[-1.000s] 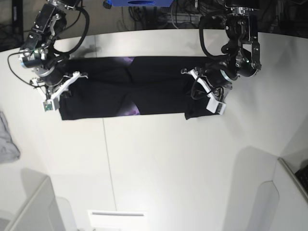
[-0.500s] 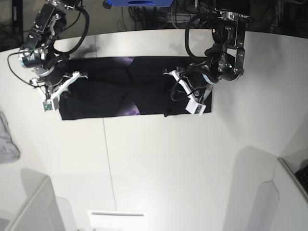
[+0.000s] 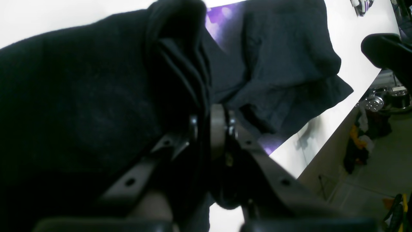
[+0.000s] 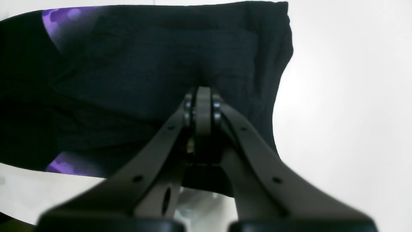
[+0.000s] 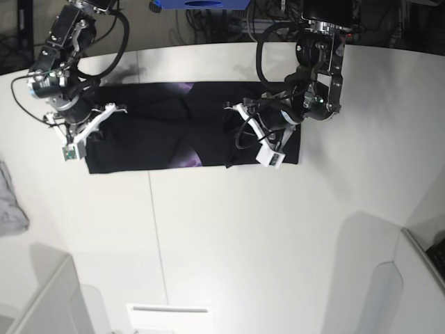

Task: Fold the T-shirt properly
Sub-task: 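Fold the strip's end with the left gripper toward the right gripper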

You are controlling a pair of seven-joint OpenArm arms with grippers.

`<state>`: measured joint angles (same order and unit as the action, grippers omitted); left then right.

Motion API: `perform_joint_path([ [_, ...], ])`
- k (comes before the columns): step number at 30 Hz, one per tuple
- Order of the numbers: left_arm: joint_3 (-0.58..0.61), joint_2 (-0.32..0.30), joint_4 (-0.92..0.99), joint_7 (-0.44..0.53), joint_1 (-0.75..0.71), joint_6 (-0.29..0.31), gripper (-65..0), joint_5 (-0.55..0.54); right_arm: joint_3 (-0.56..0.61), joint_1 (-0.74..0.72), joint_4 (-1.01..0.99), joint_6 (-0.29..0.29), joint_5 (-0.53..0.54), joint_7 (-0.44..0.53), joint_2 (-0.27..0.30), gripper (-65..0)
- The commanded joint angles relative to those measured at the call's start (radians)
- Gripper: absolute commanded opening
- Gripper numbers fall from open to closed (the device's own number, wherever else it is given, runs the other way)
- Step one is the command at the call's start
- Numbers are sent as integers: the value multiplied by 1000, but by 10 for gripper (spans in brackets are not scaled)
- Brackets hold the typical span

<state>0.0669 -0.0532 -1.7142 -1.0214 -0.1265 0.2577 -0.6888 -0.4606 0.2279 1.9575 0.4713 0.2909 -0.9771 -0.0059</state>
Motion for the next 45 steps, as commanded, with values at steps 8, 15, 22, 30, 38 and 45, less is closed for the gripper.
perform_joint_path([
  [8,9,17,-13,14,34,2,-650,-24,-4,-11,18,2,11,17,5,-650],
  [15,57,16,-13,14,38,2,-650,-24,-4,-9,18,2,11,17,5,-650],
  [22,46,16,-13,16,38,2,-650,-24,-4,-9,18,2,11,17,5,-650],
  [30,47,16,-13,16,40,2,-614,-24,-4,-9,18,2,11,17,5,-650],
  [38,53,17,-13,17,44,2,-245,-24,-4,-9,18,2,11,17,5,-650],
  [45,58,39,-13,17,78,2,-140,-24,-7,-12,18,2,11,17,5,-650],
])
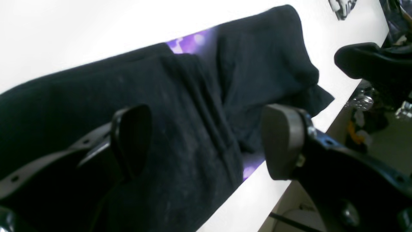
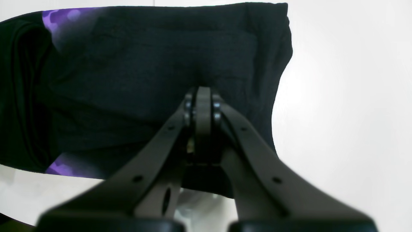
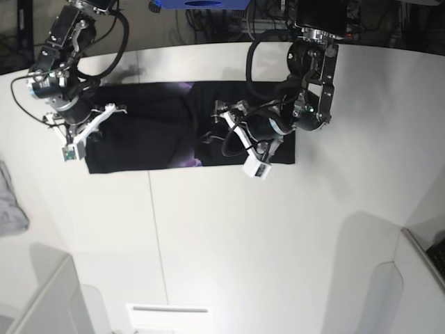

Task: Fold the T-shirt properly
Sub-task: 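Fold the strip's end with the left gripper toward the right gripper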

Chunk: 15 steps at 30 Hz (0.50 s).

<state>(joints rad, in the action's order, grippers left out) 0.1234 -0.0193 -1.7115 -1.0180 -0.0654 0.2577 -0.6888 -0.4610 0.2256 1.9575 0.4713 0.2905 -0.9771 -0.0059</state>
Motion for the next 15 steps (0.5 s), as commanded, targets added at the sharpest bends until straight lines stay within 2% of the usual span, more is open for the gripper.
perform_joint_path([
  [1,2,9,-17,12,19,2,-140,-25,-9,-16,18,2,11,17,5,-650],
  [3,-3,15,-26,12,17,2,-156,-25,-12,-27,16,1,11,16,2,-650],
  [4,-8,12,-32,12,17,2,-196,-25,-12,-32,16,1,11,10,1,-650],
  [6,-11,9,-45,12,16,2,-342,-25,-12,-55,16,1,11,-36,1,-650],
  [8,-41,-26,-61,12,-4,2,-578,-24,-46,-91,16,2,14,-115,-1,-650],
  [9,-66,-38,-77,12,-17,2,-650,-24,-69,-110,16,2,28,-144,-7,-633],
  [12,-176,-61,-120,12,-64,2,-650,-24,-140,-140,15,2,138,-199,-6,-392],
  [15,-290,-87,-147,14,-107,5,-650,-24,-186,-168,-22,2,252,-253,14,-209],
])
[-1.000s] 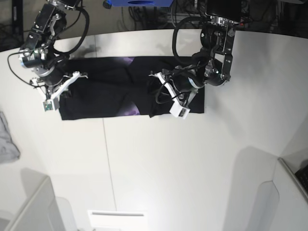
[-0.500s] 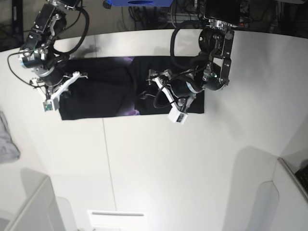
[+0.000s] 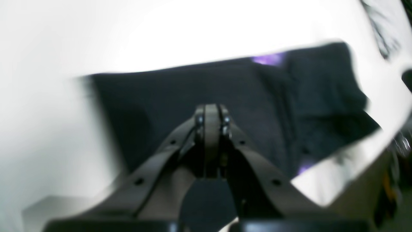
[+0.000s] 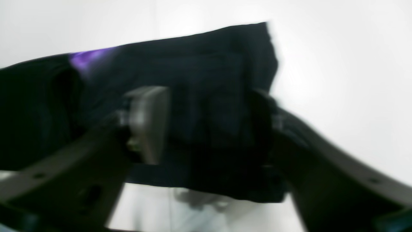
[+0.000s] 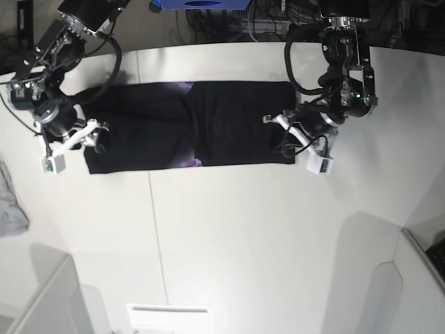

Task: Fold the T-shirt properly
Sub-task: 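Fold the strip's end with the left gripper toward the right gripper, then release the left gripper and regrasp the folded strip's edges with both grippers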

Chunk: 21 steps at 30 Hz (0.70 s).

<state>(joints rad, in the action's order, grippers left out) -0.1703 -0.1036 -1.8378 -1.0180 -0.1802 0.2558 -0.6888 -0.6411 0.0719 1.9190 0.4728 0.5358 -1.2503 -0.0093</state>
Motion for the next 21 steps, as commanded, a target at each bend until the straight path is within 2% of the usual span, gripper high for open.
perform_joint_path([
  [1,-35,-17,-24,14,-8,7,-650,-24,-18,-28,-17,1,40,-7,35,-177],
  [3,-102,-43,-27,15,-43,9,-650,-24,-41,-54,-102,-4,76,-30,58,-174],
  [8,-226,-112,-20,21,-126,29,-650,-16,-93,-88,-281,-6,83,-29,104,-203],
  [12,-280,-126,23,112,-172,122,-650,-10,-92,-108,-350,-1,85,-29,108,-203],
  [15,-277,-121,76,183,-189,139,-650,59,-87,-123,-388,-1,82,-27,104,-203],
  [21,-278,-97,134,195,-183,215,-650,160,-84,-126,-454,-6,77,11,107,-203],
])
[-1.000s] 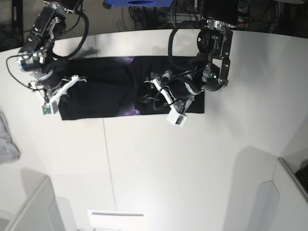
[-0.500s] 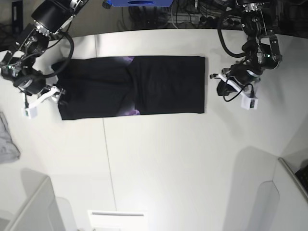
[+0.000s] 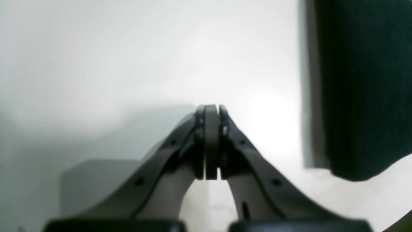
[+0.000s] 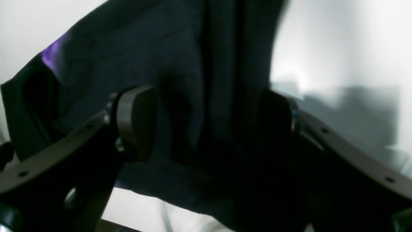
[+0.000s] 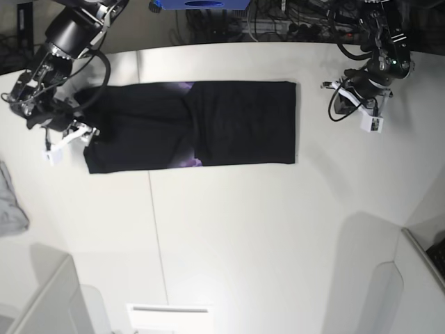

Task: Fold the T-shirt properly
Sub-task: 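Release the left gripper and regrasp the folded strip's edges with both grippers, then fold the strip's other end with the right gripper toward the left gripper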

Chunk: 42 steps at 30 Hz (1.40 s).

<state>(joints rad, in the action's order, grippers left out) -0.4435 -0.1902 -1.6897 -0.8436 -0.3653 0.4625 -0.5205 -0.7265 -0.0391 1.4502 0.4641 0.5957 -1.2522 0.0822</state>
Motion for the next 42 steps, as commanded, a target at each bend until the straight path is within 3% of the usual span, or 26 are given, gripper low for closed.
perform_joint_path([
  [1,-5,-9,-14,20,2,14,-650,3,2,-12,14,3,17,12,15,-203],
  [9,88,21,7,24,36,14,-650,75,100,34,13,3,17,19,8,-204],
  [17,128,54,72,62,68,14,-650,90,98,37,13,2,17,19,12,-210],
  [20,130,54,95,62,88,14,-650,90,98,37,11,2,17,19,12,-308],
  [26,217,54,115,63,105,12,-650,90,106,12,-59,2,16,75,24,-638],
  [32,286,56,115,63,117,9,-650,90,109,-5,-84,-12,14,110,67,-650],
  [38,398,56,115,65,160,-80,-650,84,160,-12,-53,-67,14,118,77,-650],
  [42,432,77,113,63,187,-92,-650,82,222,11,74,-86,14,118,72,-650],
])
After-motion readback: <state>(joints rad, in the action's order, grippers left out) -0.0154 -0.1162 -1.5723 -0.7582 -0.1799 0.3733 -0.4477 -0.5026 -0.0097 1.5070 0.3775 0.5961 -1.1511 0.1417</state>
